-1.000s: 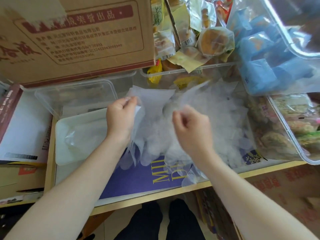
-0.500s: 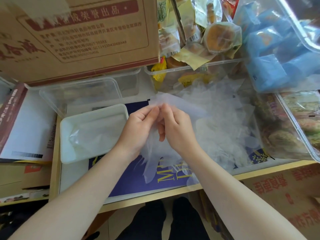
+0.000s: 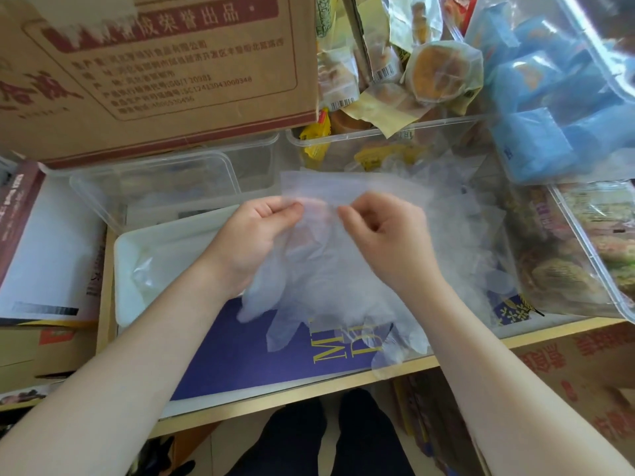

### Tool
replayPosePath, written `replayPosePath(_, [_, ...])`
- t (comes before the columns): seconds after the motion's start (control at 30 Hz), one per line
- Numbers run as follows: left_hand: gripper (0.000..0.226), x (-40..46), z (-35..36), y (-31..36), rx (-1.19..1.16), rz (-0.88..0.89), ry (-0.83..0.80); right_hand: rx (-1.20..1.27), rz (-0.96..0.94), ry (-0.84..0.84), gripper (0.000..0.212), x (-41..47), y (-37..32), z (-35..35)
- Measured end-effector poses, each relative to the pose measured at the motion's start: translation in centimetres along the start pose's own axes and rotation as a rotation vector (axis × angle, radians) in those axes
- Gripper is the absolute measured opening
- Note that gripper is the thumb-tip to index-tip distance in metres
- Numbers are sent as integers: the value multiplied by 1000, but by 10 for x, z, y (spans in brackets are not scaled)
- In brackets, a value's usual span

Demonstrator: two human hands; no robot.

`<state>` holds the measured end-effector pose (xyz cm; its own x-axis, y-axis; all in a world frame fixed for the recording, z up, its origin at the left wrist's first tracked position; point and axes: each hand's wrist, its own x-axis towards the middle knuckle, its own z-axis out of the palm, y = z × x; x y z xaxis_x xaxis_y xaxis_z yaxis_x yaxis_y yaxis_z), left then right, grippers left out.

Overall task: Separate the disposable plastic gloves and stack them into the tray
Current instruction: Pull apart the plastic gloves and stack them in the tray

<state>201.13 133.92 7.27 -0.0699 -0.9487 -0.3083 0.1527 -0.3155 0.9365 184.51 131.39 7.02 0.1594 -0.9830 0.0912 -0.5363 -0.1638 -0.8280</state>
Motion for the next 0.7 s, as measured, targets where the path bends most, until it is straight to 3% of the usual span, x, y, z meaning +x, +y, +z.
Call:
replayPosePath(0.07, [33, 0, -4, 7, -99, -70, 15, 8, 1, 225, 28, 3, 13, -6])
replayPosePath(0.1, [36, 1, -7, 10, -122, -92, 16, 74, 26, 234, 42, 5, 21, -8])
replayPosePath(0.17, [37, 0, -10, 13, -180, -147, 20, 222, 148, 73, 74, 13, 34, -12])
replayPosePath(0.2, [35, 0, -11, 13, -253, -208, 16, 324, 232, -63, 79, 18, 38, -14])
replayPosePath(0.23, [32, 1, -12, 12, -346, -282, 3, 447, 320, -212, 73, 21, 39, -16])
replayPosePath(0.3, [30, 0, -12, 11, -466, -379, -50, 660, 483, -465, 41, 26, 42, -19])
replayPosePath(0.37, [29, 1, -13, 9, -453, -381, -49, 730, 529, -605, 23, 25, 44, -18])
replayPosePath(0.43, [25, 3, -17, 9, -418, -355, -51, 716, 512, -629, 24, 24, 48, -16])
replayPosePath(0.5, [15, 8, -28, 4, -189, -288, -101, 786, 545, -585, 21, 27, 51, -18])
replayPosePath(0.6, [19, 13, -45, -5, 240, -297, -179, 871, 578, -504, 18, 32, 56, -27])
replayPosePath(0.67, [8, 17, -49, -8, 360, -315, -156, 857, 586, -460, 16, 35, 59, -30])
replayPosePath(0.7, [13, 19, -50, -11, 405, -321, -126, 815, 584, -451, 14, 36, 62, -30])
